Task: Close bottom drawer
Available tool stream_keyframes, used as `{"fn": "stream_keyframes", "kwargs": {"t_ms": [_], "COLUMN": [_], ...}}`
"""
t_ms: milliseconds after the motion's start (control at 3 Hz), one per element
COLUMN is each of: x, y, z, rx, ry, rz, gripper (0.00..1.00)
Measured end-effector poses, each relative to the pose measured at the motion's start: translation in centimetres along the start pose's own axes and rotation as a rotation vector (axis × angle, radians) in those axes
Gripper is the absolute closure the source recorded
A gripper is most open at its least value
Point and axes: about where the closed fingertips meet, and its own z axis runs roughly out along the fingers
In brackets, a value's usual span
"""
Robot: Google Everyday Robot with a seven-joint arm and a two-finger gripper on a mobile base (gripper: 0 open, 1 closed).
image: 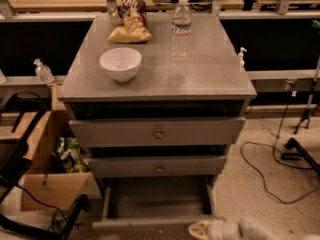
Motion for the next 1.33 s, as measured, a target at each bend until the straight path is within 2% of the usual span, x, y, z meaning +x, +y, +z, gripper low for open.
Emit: {"fn": "stream_keyframes", "kwargs": {"t_ms": [333, 667, 1333], "x": [-0.4, -0.9, -1.3], "y": [-0.2, -3.7, -7.2], "z": [0.2, 3.4, 7.1], "rx": [0.001, 0.010, 0.013], "ry": [0.000, -0.002, -0.005], "rz": [0.002, 0.020, 0.049], "gripper": [1.00, 1.00, 1.00]}}
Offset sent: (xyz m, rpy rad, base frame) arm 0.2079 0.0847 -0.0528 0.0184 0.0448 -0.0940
